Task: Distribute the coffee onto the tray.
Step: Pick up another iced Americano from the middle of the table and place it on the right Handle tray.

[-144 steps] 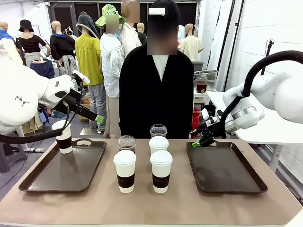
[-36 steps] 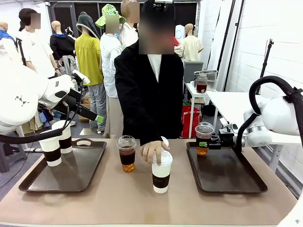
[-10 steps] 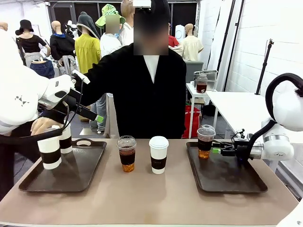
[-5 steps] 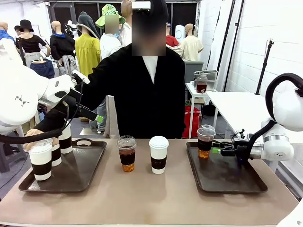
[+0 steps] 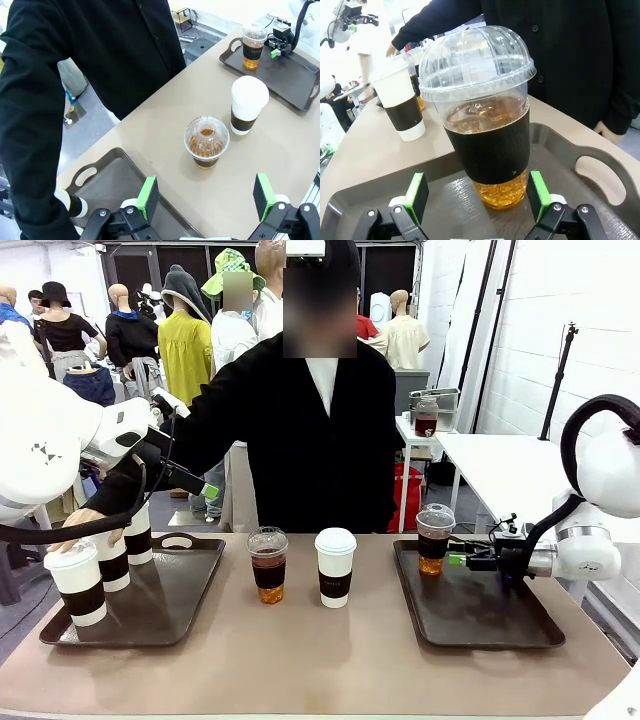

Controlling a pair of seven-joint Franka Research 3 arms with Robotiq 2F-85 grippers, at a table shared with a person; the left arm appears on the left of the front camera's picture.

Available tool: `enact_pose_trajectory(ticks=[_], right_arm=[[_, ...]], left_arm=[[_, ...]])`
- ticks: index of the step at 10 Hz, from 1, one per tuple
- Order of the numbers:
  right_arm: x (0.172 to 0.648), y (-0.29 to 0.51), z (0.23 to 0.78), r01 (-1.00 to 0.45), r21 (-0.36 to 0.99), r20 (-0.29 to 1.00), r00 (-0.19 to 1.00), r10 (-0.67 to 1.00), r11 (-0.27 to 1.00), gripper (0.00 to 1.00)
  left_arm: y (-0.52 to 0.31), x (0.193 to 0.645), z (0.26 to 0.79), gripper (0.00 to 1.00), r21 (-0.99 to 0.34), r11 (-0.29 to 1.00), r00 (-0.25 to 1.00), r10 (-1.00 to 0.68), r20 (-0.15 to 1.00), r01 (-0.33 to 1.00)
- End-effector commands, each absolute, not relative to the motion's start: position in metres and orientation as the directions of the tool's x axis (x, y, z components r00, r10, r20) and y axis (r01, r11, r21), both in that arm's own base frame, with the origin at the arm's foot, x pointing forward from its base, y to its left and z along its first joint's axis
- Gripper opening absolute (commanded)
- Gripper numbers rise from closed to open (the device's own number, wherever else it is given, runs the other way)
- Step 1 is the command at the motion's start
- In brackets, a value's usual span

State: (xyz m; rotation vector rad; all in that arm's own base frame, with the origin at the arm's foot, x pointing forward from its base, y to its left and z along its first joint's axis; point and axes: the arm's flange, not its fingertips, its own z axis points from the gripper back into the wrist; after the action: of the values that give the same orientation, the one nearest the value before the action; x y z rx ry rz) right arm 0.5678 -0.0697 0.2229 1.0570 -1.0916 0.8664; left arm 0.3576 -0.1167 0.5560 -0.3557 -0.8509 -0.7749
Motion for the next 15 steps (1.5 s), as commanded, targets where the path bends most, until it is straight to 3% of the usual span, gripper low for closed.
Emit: enact_pose_trajectory(ticks=[1, 8, 15], right_arm=[[0.544, -0.071, 0.225, -0.928, 0.218, 0.969, 0.244, 0.049, 0.304, 1.0], [0.514, -0.03, 0.237, -0.965, 0.165, 0.978, 0.187, 0.094, 0.203, 1.0], [0.539, 0.037, 0.235, -0.992, 0.129, 0.981, 0.128, 0.148, 0.0, 1.0]], left_arm=[[-0.115, 0.357, 0.556, 1.0, 0.006, 0.672, 0.418, -0.466, 0.78, 0.74], [-0.115, 0.357, 0.556, 1.0, 0.006, 0.672, 0.418, -0.466, 0.78, 0.74], [-0.115, 0.357, 0.556, 1.0, 0.006, 0.672, 0.418, -0.466, 0.78, 0.74]])
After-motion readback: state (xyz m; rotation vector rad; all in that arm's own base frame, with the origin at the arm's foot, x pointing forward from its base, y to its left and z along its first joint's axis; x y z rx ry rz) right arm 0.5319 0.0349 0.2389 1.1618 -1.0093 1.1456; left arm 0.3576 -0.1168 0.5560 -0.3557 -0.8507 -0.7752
